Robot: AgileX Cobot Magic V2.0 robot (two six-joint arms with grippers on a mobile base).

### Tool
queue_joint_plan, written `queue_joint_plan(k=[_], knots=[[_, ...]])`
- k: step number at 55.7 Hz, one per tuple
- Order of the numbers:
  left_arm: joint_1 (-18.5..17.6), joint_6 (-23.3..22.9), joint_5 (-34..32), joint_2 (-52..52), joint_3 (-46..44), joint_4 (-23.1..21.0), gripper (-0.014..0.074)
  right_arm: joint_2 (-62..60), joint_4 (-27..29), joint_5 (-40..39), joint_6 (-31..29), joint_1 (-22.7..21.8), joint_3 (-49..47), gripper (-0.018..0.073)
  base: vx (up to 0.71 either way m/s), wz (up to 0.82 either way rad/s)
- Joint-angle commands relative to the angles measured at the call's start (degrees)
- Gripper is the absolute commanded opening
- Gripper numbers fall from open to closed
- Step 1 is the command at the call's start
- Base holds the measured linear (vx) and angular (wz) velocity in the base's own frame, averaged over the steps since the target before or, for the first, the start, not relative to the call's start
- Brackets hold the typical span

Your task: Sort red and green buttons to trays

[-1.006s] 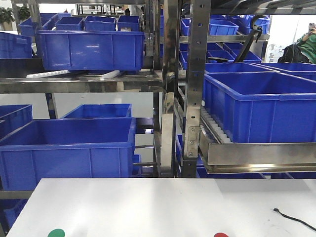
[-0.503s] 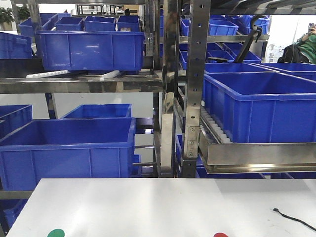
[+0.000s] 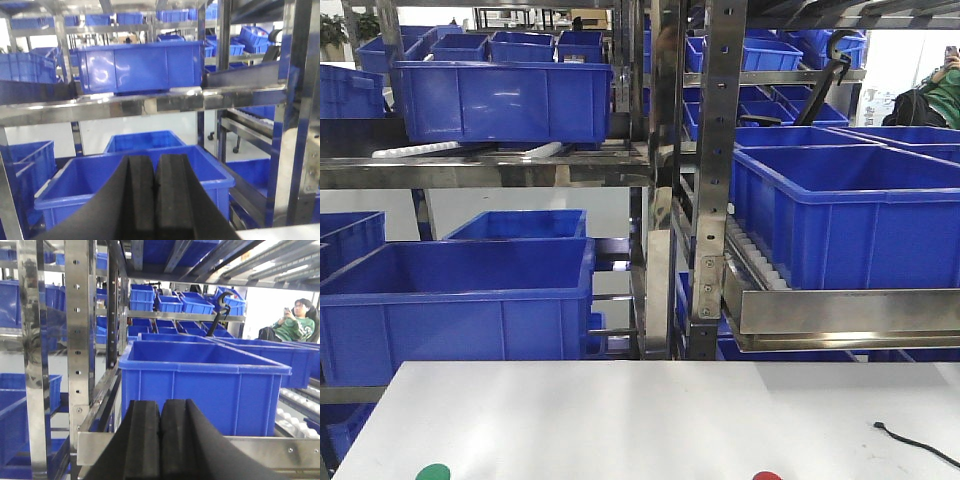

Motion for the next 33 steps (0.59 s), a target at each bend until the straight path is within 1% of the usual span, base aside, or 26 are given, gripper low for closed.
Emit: queue_joint_plan(k=[1,3,7,10,13,18,23,28,29,33], knots=[[0.13,-0.5,-4.49,-0.26,-2.11,-0.09,0.0136,-0.36,-0.22,-2.82,-0.06,-0.37,-2.18,0.0153,0.0,0.0],[0.13,-0.5,-4.49,-0.26,-2.11,-0.09,0.0172,-0.36,-0.22,-2.29,-0.06,-0.37,-2.18,0.0202,0.0,0.0],[0.13,-0.5,-4.49,-0.26,-2.11,-0.09,0.0265,-0.36,-0.22,-0.88,-0.06,-0.37,-2.18,0.0332,0.0,0.0],[0.13,-0.5,-4.31,-0.26,-2.11,-0.09,0.0337,-0.36,-0.16,-0.82,-0.06,-0.37,-2.12,0.0449,0.0,0.0],[0.13,-0.5,-4.1,-0.26,-2.11,-0.09,0.0407,-0.28,-0.22,-0.96,-0.06,-0.37,-2.08,0.0545,0.0,0.0],[0.13,-0.5,-4.03,-0.26,-2.11,-0.15,0.0496,-0.28,-0.23,-1.05,-0.06,-0.37,-2.08,0.0659,0.0,0.0],[0.13,-0.5,-3.9,-0.26,-2.11,-0.15,0.0543,-0.28,0.41,-3.49,0.31,-0.37,-2.08,0.071,0.0,0.0],[0.13,-0.5,-3.65,-0.26,-2.11,-0.15,0.0547,-0.08,0.71,-6.4,-0.2,-0.37,-1.35,0.0706,0.0,0.0],[0.13,-0.5,-2.6,-0.26,-2.11,-0.15,0.0546,2.84,-3.52,-16.94,0.31,-0.32,6.13,0.0667,0.0,0.0],[0.13,-0.5,-2.3,-0.26,-1.93,-0.15,0.0546,5.0,-4.96,-23.26,2.08,-0.32,11.86,0.0641,0.0,0.0]])
